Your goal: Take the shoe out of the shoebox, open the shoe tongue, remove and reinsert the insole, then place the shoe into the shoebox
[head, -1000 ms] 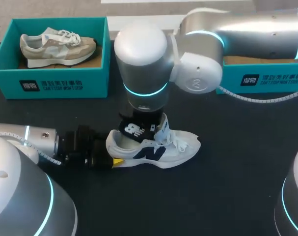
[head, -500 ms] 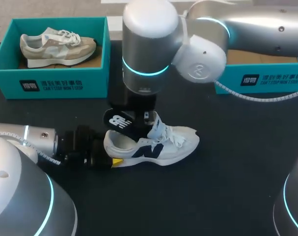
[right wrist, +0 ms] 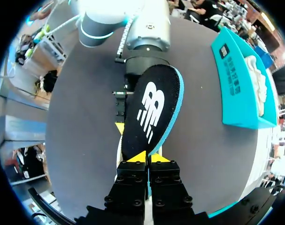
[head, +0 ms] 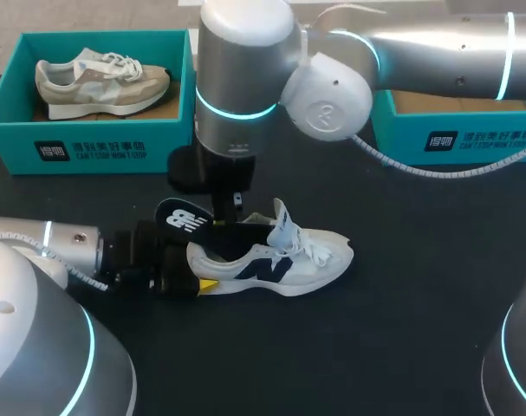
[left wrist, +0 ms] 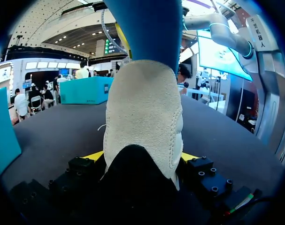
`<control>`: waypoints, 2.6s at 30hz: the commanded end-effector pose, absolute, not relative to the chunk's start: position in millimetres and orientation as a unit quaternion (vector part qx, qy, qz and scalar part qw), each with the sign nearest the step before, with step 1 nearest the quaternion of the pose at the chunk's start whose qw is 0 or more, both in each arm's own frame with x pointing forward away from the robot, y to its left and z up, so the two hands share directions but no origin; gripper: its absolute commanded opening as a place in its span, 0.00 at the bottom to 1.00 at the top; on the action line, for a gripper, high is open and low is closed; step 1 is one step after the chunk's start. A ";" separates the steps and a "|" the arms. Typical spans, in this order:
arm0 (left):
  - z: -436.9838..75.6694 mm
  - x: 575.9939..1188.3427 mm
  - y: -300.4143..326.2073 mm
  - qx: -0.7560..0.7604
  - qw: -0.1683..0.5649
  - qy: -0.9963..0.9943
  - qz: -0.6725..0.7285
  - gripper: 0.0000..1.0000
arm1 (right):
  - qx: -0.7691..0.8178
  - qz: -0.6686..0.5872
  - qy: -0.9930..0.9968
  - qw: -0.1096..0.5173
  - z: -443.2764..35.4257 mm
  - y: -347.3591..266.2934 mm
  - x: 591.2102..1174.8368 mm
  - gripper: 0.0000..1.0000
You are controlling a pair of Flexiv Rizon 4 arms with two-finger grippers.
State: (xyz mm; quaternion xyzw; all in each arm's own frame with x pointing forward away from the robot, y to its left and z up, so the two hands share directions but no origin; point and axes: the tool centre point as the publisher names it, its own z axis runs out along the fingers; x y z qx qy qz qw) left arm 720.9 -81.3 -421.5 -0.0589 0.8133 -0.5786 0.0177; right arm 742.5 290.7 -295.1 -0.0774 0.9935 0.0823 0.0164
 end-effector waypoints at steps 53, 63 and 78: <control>-425.1 720.9 -81.2 -0.060 0.019 0.813 -0.578 0.00 | 0.010 0.291 0.919 -0.265 -293.2 301.0 741.3 0.55; -425.1 720.9 -81.2 -0.060 0.019 0.813 -0.578 0.00 | 0.005 0.305 0.910 -0.280 -305.6 308.3 737.7 0.40; -425.1 720.9 -81.2 -0.060 0.019 0.813 -0.578 0.00 | -0.008 0.319 0.902 -0.291 -312.7 319.2 733.4 0.00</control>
